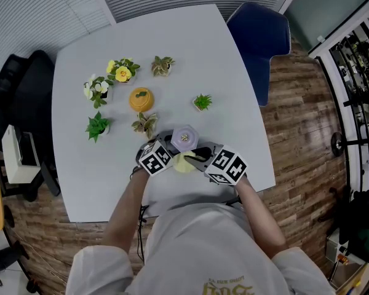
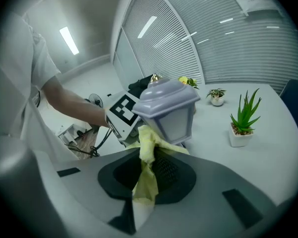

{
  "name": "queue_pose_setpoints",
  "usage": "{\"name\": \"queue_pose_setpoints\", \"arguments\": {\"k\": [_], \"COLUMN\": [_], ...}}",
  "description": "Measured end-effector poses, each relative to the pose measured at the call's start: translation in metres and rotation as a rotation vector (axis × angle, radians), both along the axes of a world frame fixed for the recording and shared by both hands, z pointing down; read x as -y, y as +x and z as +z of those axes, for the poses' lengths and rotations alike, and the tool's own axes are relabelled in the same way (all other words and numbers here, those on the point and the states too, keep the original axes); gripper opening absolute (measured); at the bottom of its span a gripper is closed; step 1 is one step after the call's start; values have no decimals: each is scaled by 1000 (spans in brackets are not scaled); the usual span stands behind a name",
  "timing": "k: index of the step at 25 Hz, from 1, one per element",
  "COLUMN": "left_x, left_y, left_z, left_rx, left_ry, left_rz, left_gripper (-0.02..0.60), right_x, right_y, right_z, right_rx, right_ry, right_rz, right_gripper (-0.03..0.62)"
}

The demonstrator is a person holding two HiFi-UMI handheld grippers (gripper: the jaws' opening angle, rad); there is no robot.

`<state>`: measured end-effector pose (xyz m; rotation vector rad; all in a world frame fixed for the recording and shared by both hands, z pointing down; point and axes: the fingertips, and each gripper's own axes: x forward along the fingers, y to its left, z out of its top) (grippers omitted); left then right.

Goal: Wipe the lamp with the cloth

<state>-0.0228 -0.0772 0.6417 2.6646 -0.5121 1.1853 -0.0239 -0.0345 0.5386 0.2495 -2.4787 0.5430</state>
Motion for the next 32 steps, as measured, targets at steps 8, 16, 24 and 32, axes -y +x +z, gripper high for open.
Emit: {"name": "queue_pose_setpoints", "arguments": {"k": [8,16,24,32], "left_x": [1,1,2,1], "left_y": [0,0,0,0], "left_z": [0,0,0,0], "left_rx": [-1,-2,-2,-1], "left_ry": [2,2,1,-1], "left_rz": [1,0,0,-1], "left_gripper": [304,304,304,304], "right_x": [6,13,20,21], "right_y": [-4,-10,-11,-10], "right_z": [9,17,23,28], "right_rx": [-29,-62,-46,-19], "right_ry": [4,6,-38,-101], "right_rz": [18,17,41,58], "right_gripper": [58,58,58,58]}}
